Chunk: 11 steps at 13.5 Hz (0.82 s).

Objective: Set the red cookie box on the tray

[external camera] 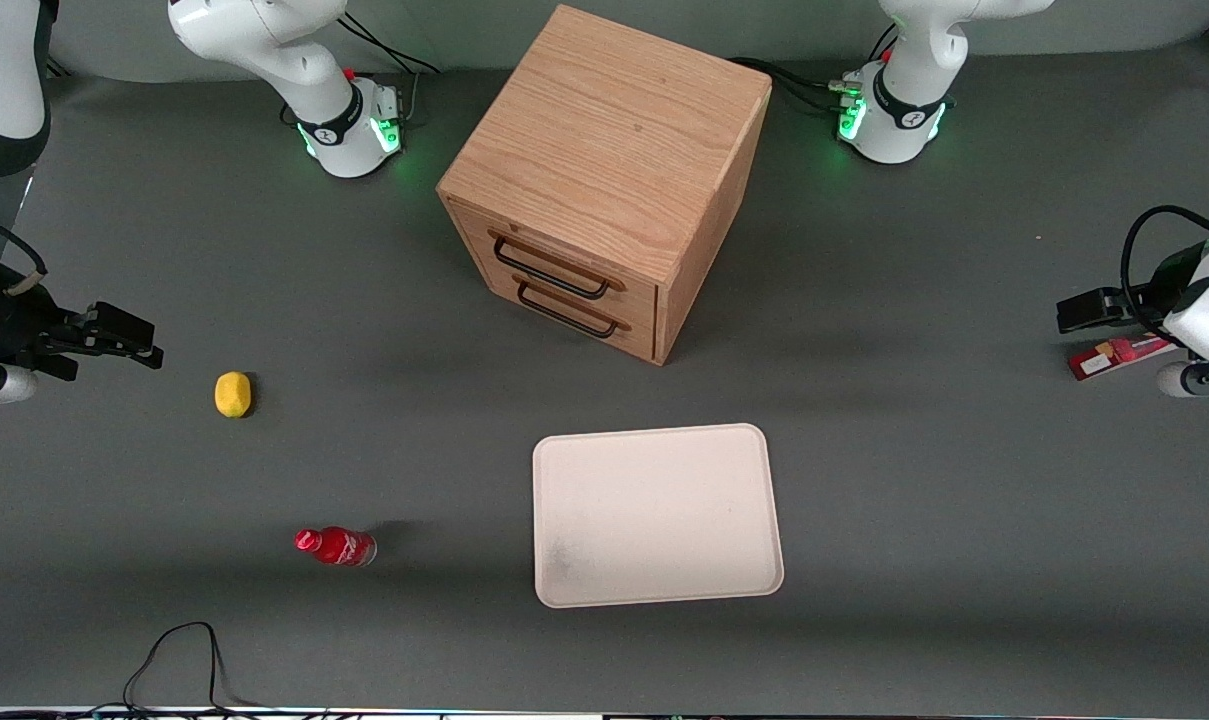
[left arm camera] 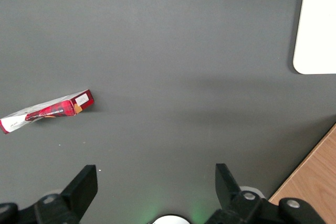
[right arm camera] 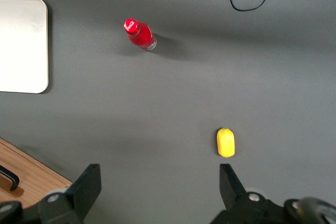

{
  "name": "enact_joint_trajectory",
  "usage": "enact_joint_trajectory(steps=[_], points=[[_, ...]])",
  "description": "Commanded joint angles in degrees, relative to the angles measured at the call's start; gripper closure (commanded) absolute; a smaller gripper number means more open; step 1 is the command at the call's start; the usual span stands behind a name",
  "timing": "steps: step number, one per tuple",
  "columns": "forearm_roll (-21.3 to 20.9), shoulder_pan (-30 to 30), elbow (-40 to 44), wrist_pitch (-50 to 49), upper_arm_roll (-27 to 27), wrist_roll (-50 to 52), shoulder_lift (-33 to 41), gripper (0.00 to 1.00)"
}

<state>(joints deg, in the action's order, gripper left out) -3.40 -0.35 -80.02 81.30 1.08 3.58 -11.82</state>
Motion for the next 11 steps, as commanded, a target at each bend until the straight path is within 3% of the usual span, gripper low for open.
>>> enact_joint_trajectory(steps=[1,4,11], points=[[-0.73,0.35,1.08,-3.25,-0.98,-4.87,1.36,0.00],[-0.47,2.01,2.85,-6.59,-5.99,-16.71,1.45,0.00],[-0.73,20.54,-0.21,-5.03,-6.44,-64.25,3.81,0.00]])
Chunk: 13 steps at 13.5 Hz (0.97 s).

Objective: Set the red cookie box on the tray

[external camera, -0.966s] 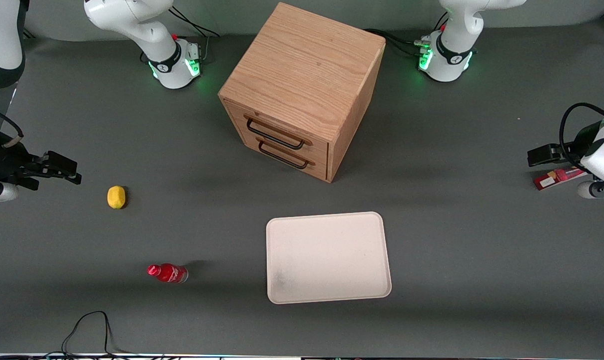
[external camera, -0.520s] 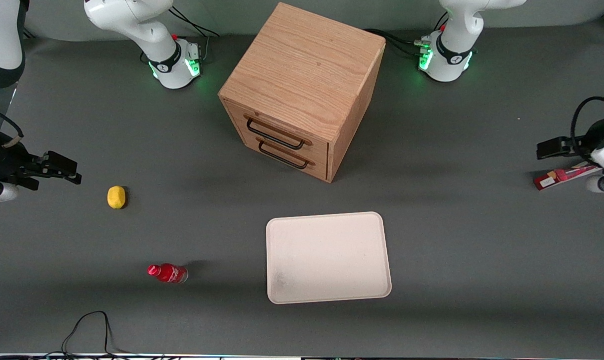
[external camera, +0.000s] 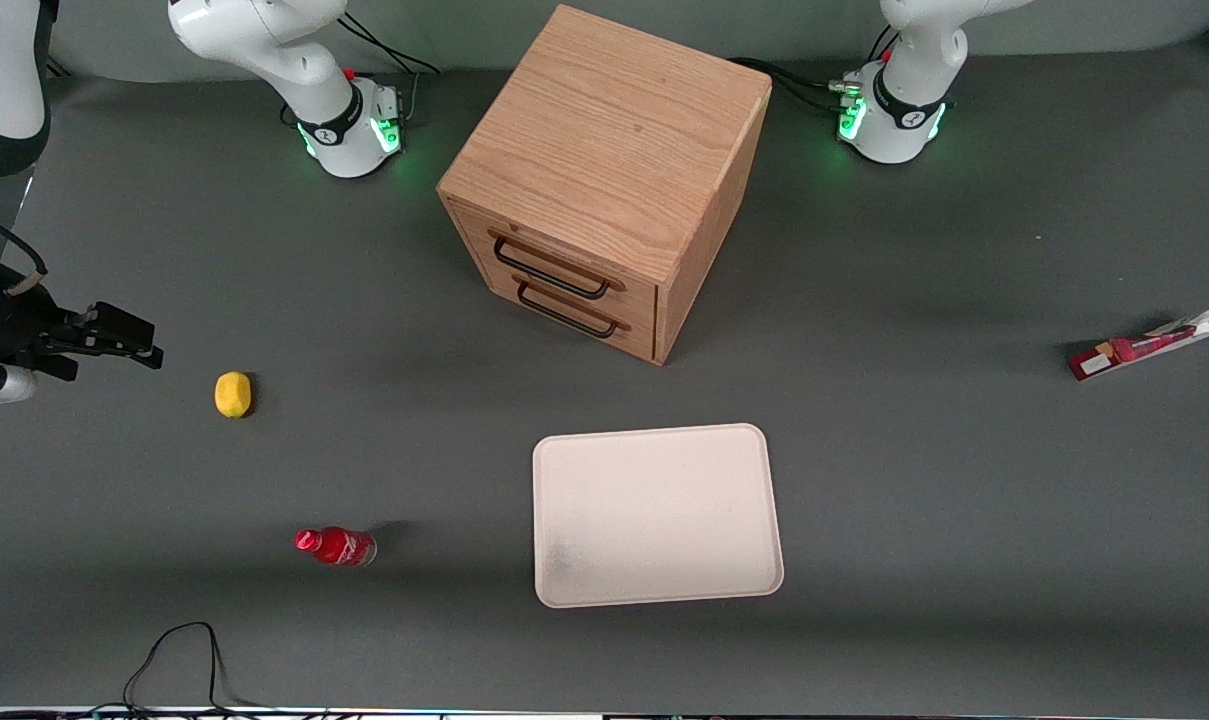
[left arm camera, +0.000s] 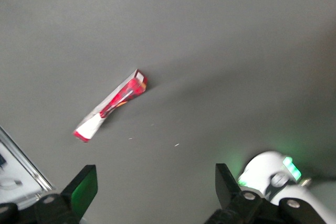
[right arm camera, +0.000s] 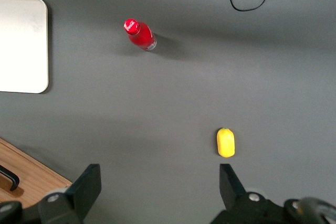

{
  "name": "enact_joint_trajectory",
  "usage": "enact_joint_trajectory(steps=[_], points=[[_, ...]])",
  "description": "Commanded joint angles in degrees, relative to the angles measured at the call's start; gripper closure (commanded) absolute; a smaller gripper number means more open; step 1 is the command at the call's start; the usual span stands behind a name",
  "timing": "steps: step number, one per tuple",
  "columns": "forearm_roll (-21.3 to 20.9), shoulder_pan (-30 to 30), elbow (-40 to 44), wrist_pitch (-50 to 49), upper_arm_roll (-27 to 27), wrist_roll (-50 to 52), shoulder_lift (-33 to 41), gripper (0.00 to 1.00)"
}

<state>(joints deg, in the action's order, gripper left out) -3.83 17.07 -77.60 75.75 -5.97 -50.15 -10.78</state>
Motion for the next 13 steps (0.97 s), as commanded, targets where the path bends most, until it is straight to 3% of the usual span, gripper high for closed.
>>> enact_joint_trajectory(steps=[1,4,6,10,13], points=[[-0.56,4.54,-5.08,3.33,0.52,-16.58,4.61,0.00],[0.05,11.21,-18.15,10.01,0.52,-26.64,9.80,0.00],[-0.12,12.03,-27.47,19.56,0.52,-33.22,13.05,0.00],[-0.39,12.03,-35.58,31.70,0.52,-41.40,11.75,0.00],[-0.39,12.46,-36.57,36.48,0.52,-45.11,7.54,0.00]])
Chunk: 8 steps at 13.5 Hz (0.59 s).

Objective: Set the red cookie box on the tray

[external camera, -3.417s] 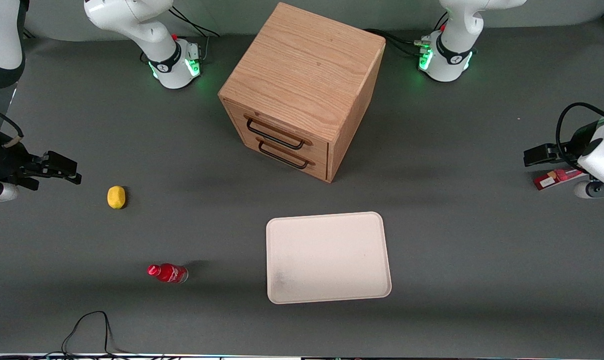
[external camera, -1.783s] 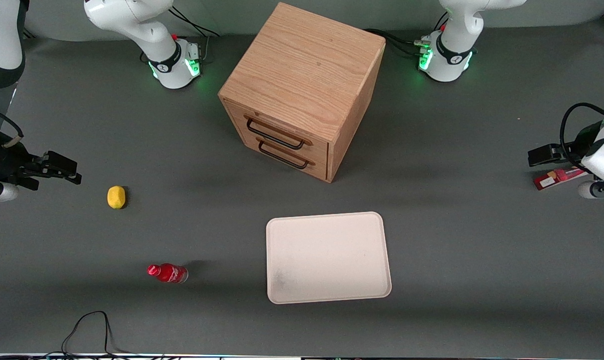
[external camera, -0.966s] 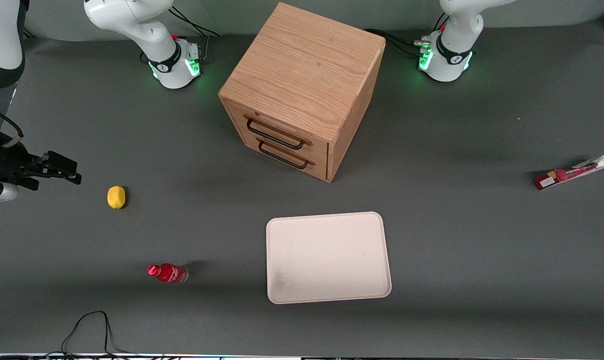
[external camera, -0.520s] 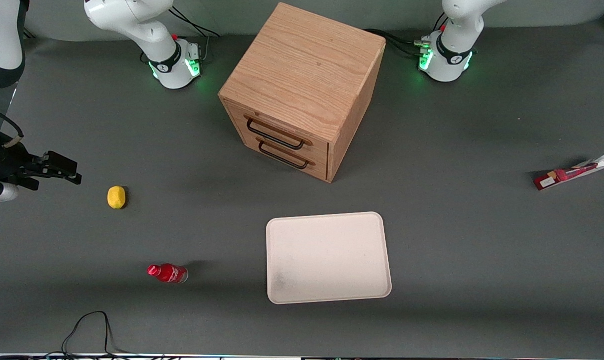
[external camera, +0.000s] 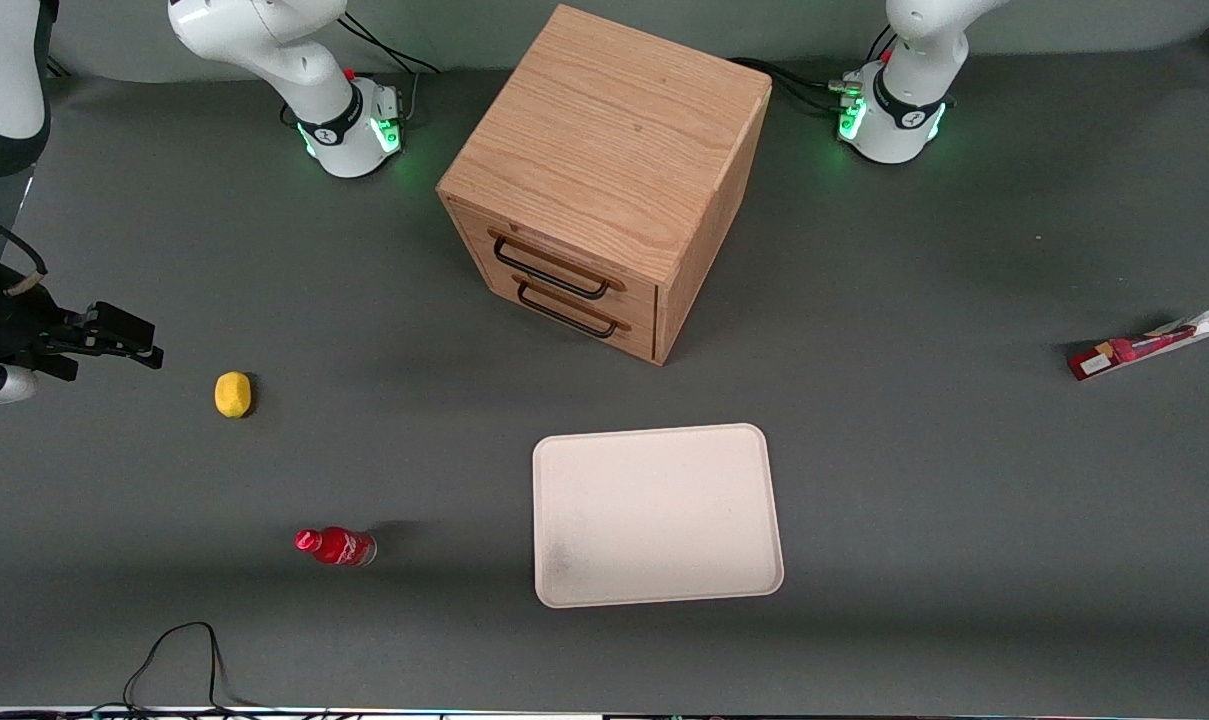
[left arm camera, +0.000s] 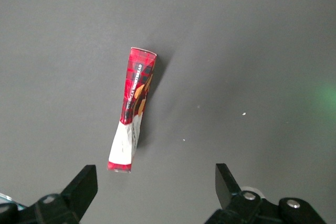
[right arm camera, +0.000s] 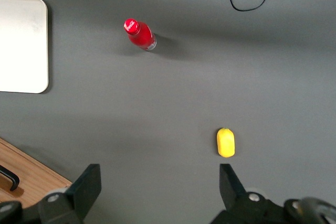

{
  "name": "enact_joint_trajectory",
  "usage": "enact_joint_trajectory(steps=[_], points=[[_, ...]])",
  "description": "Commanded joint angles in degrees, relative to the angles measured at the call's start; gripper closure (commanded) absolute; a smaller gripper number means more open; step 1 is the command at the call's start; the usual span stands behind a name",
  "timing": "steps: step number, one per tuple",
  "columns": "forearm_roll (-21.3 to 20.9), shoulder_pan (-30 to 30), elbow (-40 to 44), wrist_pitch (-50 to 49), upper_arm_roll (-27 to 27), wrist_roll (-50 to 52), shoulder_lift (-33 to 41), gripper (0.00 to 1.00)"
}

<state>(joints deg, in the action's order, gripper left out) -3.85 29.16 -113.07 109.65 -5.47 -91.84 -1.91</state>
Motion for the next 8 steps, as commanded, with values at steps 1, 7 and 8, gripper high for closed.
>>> enact_joint_trajectory(steps=[1,7,8], points=[[-0.37,0.28,-1.10,3.98,0.02,-4.22,-2.47,0.01],[0.07,0.37,-0.84,12.94,0.11,-6.77,-12.14,0.02],[0.07,0.37,-0.84,13.65,0.11,-6.78,-13.11,0.02]])
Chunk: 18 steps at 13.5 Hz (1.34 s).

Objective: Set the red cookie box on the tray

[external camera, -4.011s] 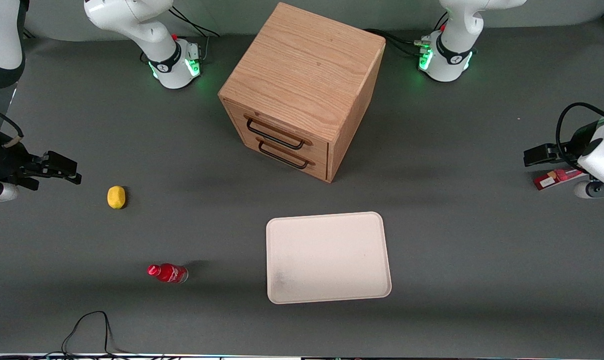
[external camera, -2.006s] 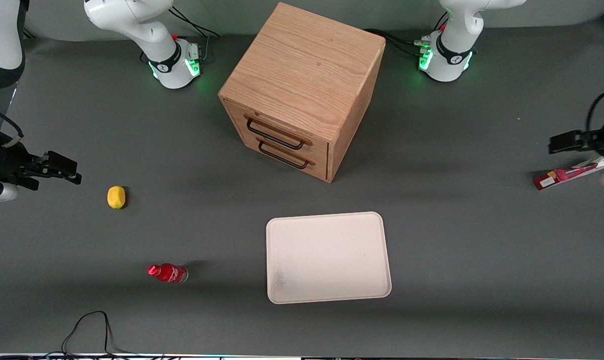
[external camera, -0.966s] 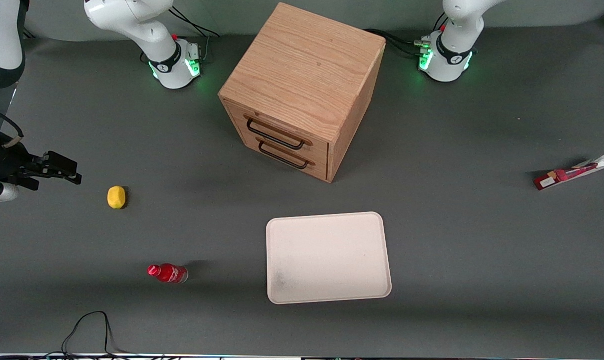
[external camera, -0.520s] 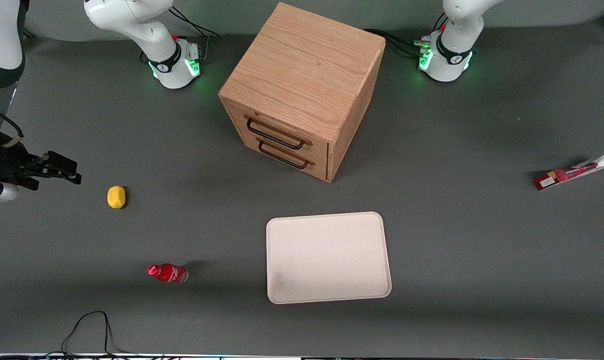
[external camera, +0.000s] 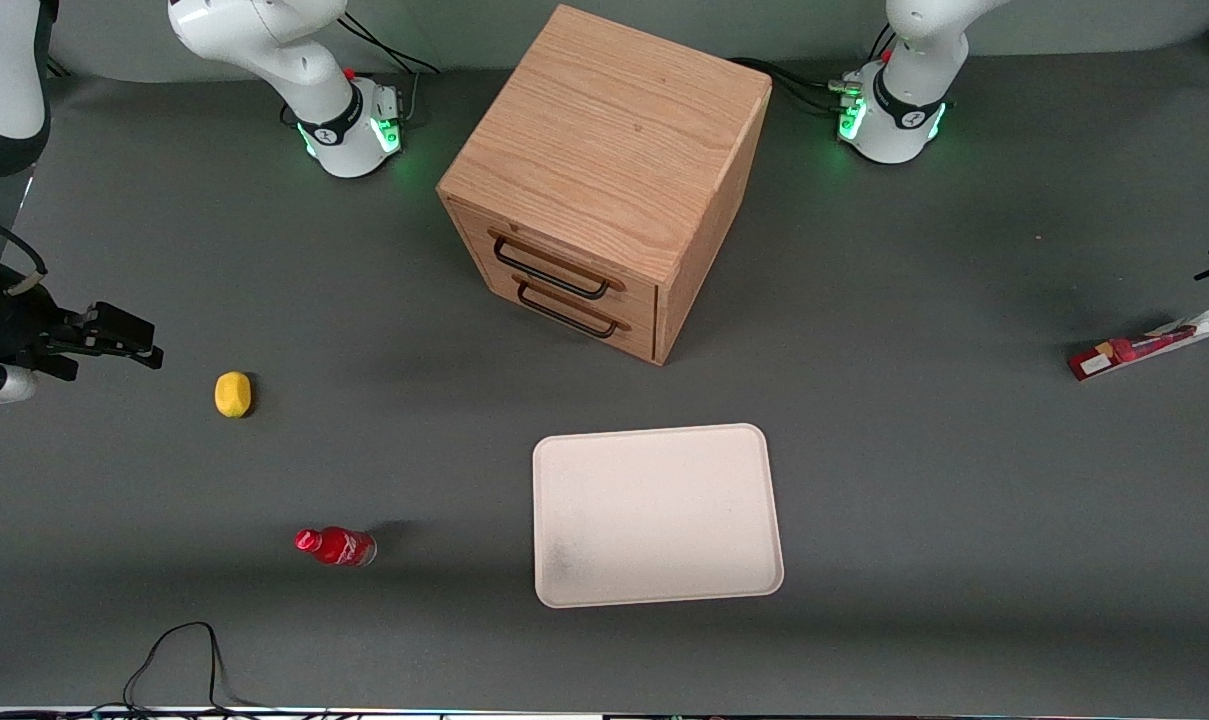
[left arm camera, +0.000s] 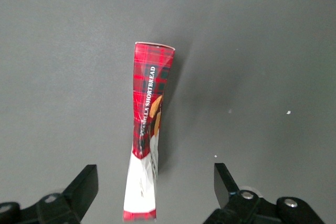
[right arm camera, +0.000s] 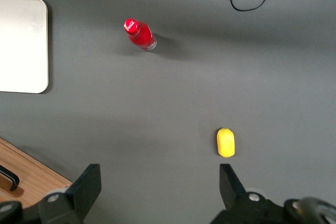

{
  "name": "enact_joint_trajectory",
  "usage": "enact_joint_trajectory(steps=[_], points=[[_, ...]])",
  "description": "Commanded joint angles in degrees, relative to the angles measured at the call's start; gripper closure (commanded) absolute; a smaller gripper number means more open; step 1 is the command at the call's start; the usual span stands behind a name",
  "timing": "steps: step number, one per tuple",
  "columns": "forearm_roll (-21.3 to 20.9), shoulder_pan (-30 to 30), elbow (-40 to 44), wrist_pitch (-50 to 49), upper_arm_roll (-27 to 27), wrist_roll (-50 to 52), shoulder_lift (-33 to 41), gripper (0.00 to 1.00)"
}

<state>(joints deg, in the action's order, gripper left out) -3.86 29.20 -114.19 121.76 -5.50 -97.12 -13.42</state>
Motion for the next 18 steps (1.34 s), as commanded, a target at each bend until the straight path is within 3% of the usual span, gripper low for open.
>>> enact_joint_trajectory(steps=[1,14,15,17,18], points=[[0.08,0.33,0.29,1.90,0.14,-1.50,-2.31,0.03],[1.22,0.95,0.11,8.58,0.22,-3.43,-9.78,0.08],[1.22,0.95,0.11,8.49,0.22,-3.43,-9.78,0.25],[1.57,1.03,0.11,8.49,0.22,-3.43,-9.78,1.00],[2.18,1.21,0.11,8.49,0.22,-3.43,-9.87,1.00]])
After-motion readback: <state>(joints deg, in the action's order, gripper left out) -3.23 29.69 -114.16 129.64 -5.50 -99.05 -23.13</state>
